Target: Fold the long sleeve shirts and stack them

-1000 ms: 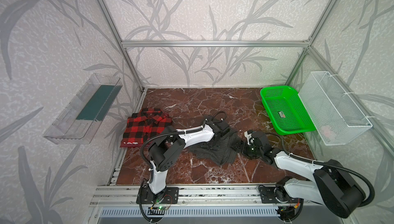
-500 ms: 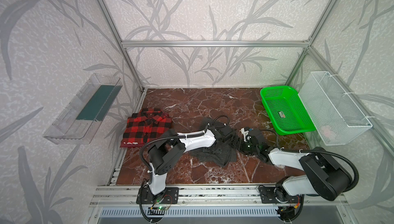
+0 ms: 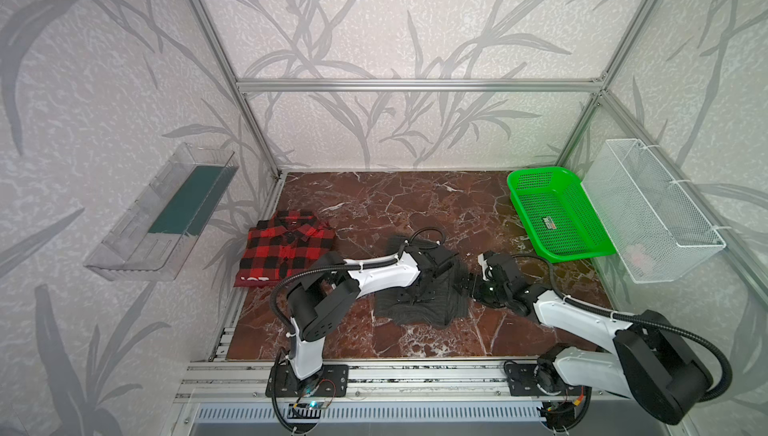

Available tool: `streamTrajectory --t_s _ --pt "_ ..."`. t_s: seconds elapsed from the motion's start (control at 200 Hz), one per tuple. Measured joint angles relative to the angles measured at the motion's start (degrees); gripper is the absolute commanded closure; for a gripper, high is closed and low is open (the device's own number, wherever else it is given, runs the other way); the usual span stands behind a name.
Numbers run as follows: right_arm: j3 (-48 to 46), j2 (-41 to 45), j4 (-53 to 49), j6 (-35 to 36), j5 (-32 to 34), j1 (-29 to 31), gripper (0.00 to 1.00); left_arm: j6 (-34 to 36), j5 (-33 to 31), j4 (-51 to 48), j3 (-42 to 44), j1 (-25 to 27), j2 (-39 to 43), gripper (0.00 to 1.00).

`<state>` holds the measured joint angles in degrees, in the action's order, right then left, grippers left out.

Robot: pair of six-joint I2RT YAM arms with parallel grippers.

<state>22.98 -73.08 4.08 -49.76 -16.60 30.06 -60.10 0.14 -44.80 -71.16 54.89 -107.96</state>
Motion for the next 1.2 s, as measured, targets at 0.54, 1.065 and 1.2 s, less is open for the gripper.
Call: streamTrajectory --t_s 0.54,1.065,1.2 --pt "1.01 -14.82 22.62 1.16 -9.01 0.13 0.39 -2.19 1.07 -1.07 0.07 1.57 0.09 0.54" --pt "6.45 -15.47 11.72 4.44 -2.21 1.95 0.75 -2.69 1.07 -1.16 0.04 1.68 0.09 0.54" --pt "6.45 -15.67 11.1 4.61 -1.86 2.1 0.85 -2.75 1.36 -1.09 0.02 1.73 0.15 0.54"
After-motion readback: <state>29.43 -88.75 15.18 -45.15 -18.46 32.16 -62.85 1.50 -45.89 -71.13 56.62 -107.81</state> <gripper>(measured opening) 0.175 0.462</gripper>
